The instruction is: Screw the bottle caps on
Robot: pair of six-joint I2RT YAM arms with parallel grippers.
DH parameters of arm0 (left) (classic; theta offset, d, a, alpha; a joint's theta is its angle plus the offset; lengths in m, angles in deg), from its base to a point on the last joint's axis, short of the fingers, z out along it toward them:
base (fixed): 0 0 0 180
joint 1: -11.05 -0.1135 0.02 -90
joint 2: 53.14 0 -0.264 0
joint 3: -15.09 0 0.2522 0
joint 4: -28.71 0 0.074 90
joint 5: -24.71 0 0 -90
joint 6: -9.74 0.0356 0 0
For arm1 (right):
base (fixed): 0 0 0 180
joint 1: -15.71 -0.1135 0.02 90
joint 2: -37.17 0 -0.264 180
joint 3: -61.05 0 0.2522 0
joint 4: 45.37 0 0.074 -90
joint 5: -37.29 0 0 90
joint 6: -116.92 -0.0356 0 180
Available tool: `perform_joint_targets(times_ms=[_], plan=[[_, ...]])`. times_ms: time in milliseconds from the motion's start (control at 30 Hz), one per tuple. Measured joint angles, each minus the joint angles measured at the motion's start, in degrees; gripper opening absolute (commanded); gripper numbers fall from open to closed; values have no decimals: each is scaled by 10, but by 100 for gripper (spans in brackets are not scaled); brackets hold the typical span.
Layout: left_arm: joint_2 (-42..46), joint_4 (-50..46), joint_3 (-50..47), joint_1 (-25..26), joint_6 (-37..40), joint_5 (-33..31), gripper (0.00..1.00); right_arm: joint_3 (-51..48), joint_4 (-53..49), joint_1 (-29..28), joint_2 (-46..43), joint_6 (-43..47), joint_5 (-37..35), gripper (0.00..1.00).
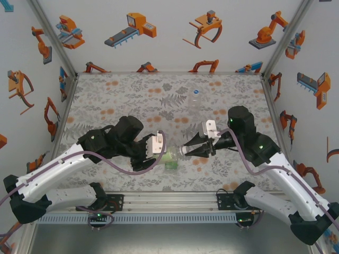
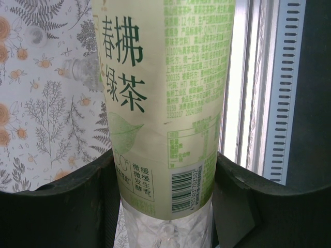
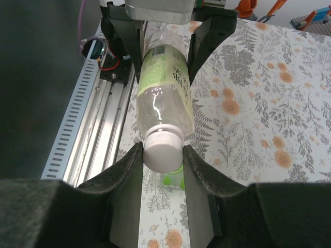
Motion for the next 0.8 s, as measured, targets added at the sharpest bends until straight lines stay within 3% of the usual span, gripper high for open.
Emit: perform_joint_targets(times_ms=[333,800], plan=[[5,6,0,1,0,14,0,-12,26,-1,-16,0,13,0],[39,19,0,8,5,31,0,-40,148,0,-43,-69,77,0]])
